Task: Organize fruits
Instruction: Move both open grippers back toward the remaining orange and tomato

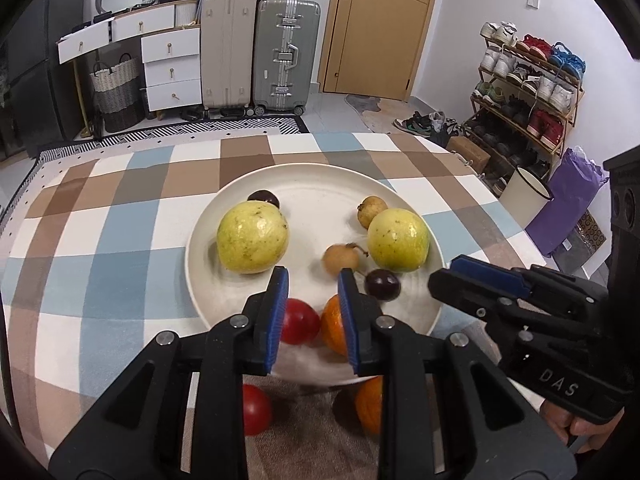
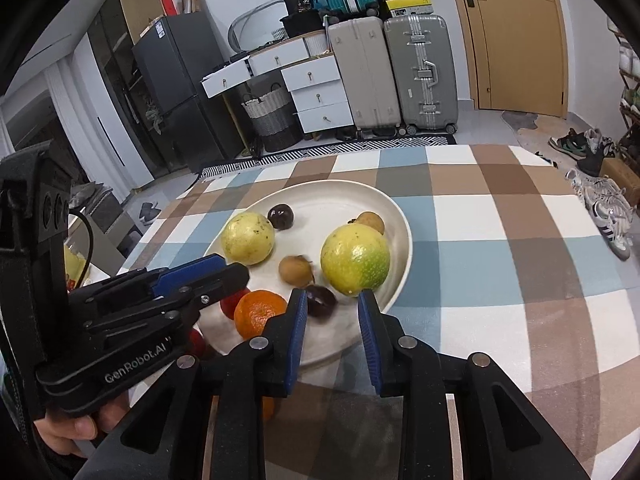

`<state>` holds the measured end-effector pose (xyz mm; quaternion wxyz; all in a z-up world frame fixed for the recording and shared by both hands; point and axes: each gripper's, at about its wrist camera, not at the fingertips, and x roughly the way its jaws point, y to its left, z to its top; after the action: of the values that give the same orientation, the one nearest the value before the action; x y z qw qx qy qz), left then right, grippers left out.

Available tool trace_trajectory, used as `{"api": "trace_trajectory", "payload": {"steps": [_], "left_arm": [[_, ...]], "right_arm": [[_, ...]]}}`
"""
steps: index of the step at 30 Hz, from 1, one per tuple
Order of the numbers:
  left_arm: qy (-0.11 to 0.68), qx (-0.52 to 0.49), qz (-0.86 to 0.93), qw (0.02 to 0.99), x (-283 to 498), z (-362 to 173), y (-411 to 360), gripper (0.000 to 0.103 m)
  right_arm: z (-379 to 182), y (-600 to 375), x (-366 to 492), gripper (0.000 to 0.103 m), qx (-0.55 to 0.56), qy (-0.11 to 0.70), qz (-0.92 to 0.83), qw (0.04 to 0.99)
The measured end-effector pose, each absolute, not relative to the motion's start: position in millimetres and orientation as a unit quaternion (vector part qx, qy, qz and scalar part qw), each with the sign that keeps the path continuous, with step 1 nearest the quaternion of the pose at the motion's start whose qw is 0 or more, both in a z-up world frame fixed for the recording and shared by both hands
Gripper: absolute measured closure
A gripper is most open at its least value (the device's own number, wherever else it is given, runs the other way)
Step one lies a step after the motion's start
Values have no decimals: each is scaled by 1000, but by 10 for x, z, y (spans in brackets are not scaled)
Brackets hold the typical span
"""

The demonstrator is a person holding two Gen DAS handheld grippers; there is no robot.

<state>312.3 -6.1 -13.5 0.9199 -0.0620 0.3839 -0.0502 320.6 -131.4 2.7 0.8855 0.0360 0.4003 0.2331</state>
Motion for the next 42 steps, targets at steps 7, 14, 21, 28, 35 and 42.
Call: {"api": "trace_trajectory", "payload": {"steps": [7,14,21,28,35,42], "left_arm": [[373,-55,-22,926,2795,-4,36,18],[360,-60,-8,931,2448,81,182,1],[365,-65,2,929,2226,73,284,1],[375,-58,5,925,2092,-69,315,1],[375,-71,7,924,2131,-194,382,1],[386,-71,13,920,2188,-300,401,1]], "right_arm": [[79,-1442,3041,31,33,403,236,884],[92,-1526,2946,1,41,408,223,885],[91,-1518,2872,1,41,414,222,882],[43,-1477,2787,1,38,422,223,878],[11,-1401,2741,1,32,429,223,875],[-95,-1297,2752,1,15,446,225,866]]}}
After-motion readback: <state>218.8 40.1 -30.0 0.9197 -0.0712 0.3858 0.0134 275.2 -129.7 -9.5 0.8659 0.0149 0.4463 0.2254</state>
